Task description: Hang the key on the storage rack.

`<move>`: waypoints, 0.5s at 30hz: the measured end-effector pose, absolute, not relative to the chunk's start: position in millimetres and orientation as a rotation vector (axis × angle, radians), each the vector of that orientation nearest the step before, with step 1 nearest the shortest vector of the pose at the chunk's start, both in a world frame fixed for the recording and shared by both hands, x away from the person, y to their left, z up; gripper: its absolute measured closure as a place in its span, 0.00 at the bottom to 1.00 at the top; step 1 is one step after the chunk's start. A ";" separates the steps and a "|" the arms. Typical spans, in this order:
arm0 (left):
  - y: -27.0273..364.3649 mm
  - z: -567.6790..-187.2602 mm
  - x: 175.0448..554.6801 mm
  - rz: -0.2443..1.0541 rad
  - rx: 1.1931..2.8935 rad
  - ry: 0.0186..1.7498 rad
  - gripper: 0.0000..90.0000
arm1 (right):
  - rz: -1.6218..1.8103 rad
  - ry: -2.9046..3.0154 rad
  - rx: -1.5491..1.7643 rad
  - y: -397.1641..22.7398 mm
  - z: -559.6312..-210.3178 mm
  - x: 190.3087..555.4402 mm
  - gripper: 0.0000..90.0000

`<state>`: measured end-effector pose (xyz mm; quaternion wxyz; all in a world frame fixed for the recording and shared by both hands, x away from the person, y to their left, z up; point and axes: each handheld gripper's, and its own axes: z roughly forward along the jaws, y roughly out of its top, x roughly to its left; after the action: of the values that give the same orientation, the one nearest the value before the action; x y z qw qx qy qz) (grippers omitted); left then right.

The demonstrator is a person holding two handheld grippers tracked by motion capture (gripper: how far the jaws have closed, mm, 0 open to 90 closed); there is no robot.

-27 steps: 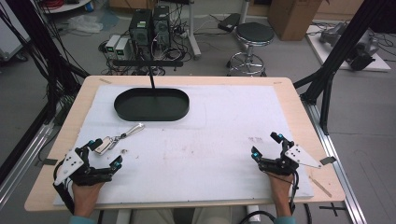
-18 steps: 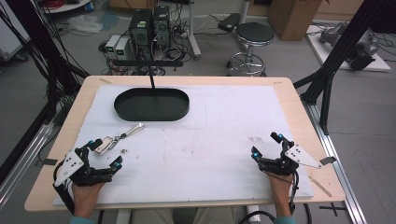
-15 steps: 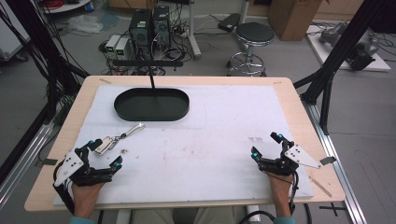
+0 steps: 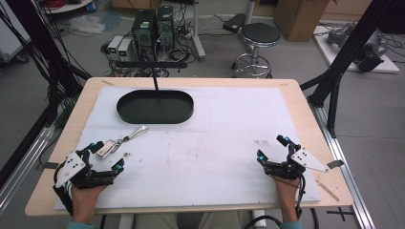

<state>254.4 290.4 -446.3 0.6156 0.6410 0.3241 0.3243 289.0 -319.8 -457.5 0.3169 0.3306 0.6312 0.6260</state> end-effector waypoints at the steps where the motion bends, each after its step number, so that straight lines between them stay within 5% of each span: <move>1: 292.1 -436.0 258.2 0.748 1.487 0.751 0.02 | 1.648 1.660 0.868 -320.0 -457.4 289.3 0.04; 15: 290.3 -379.0 303.7 0.663 1.813 0.690 0.02 | 1.649 1.660 0.869 -319.4 -457.3 289.2 0.04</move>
<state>303.7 290.3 -379.0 0.5189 0.7560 0.2878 0.2764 289.2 -319.4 -457.3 0.3173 0.3303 0.6308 0.6264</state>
